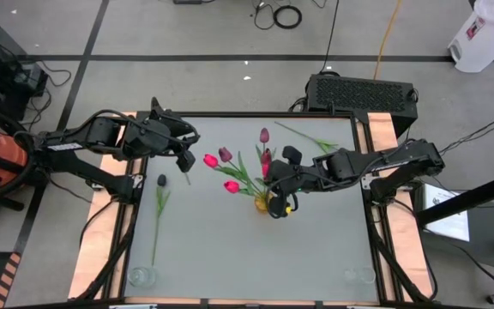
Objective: Sort flowers into vase by color
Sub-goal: Put the pink flower into the yellow vase, then move the yellow vase to the top of the table
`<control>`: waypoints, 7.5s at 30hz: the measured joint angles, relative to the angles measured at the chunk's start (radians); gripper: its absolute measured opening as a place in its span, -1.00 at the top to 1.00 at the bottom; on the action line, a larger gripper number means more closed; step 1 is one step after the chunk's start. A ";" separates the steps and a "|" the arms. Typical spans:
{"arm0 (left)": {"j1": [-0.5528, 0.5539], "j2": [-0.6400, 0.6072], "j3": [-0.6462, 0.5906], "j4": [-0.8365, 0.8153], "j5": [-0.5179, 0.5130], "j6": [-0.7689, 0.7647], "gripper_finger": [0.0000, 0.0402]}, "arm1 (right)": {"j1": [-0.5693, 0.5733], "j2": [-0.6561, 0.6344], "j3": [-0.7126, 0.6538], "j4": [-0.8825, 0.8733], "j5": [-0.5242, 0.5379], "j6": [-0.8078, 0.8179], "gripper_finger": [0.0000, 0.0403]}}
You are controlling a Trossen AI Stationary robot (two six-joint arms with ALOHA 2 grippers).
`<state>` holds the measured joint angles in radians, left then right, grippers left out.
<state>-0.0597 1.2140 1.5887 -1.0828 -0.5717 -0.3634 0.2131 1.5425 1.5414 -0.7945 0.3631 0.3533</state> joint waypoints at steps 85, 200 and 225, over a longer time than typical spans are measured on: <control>-0.463 -0.258 -0.736 0.059 -0.245 -0.933 0.40 | 0.404 -0.873 -0.896 0.208 0.394 0.531 -0.01; -0.359 0.352 -0.828 1.128 -0.058 -0.469 0.40 | 0.034 -0.085 -1.009 1.257 -0.047 0.024 -0.19; -0.359 0.352 -0.827 1.127 -0.034 -0.469 0.40 | -0.017 -0.022 -0.980 1.255 -0.056 0.028 -0.19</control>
<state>-0.4187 1.5661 0.7616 0.0445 -0.6052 -0.8322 0.1966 1.5208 0.5610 0.4606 0.3070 0.3809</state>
